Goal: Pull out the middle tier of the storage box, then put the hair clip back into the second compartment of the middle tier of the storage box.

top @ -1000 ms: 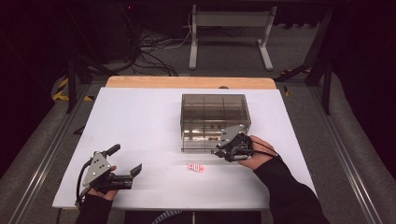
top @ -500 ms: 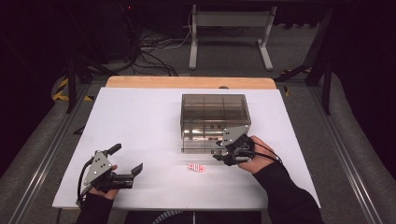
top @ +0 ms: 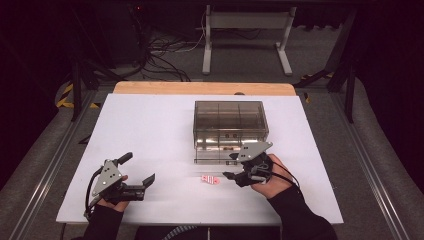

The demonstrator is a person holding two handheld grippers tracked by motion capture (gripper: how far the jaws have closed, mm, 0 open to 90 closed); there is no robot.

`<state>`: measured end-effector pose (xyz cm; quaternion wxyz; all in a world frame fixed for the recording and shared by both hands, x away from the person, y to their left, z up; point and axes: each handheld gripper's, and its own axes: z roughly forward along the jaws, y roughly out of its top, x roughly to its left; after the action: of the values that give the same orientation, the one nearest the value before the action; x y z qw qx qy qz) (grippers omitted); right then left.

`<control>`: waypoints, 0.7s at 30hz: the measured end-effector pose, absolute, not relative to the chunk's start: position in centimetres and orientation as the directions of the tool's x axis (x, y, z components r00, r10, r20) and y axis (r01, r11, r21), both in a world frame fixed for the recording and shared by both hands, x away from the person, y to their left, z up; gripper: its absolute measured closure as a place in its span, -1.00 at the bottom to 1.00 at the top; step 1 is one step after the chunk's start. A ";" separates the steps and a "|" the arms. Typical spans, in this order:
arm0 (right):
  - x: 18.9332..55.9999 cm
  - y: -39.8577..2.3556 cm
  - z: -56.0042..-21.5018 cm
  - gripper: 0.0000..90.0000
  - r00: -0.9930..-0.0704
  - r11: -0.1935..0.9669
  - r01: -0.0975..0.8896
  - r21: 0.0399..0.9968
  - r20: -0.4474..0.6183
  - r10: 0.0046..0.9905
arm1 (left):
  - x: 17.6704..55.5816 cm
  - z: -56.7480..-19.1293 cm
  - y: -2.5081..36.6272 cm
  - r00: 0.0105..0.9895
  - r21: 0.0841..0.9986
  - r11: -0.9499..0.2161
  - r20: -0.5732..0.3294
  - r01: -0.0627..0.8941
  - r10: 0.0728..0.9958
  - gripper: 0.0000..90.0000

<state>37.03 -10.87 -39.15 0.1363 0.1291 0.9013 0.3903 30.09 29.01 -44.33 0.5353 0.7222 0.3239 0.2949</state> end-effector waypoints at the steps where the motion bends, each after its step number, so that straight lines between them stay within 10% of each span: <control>1: 36.8 -10.7 -39.2 -0.16 -0.928 0.659 0.124 0.741 -0.148 0.341 | 30.1 -44.3 29.0 0.618 0.965 -0.219 0.084 0.147 0.782 -1.00; 21: 35.1 -7.6 -41.5 -0.11 -0.935 0.678 0.137 0.722 -0.132 0.329 | 30.0 -44.3 29.0 0.617 0.966 -0.214 0.080 0.146 0.783 -1.00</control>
<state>35.07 -7.63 -41.53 0.1266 0.1285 0.9073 0.3799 29.99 29.00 -44.31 0.5377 0.7206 0.3223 0.2962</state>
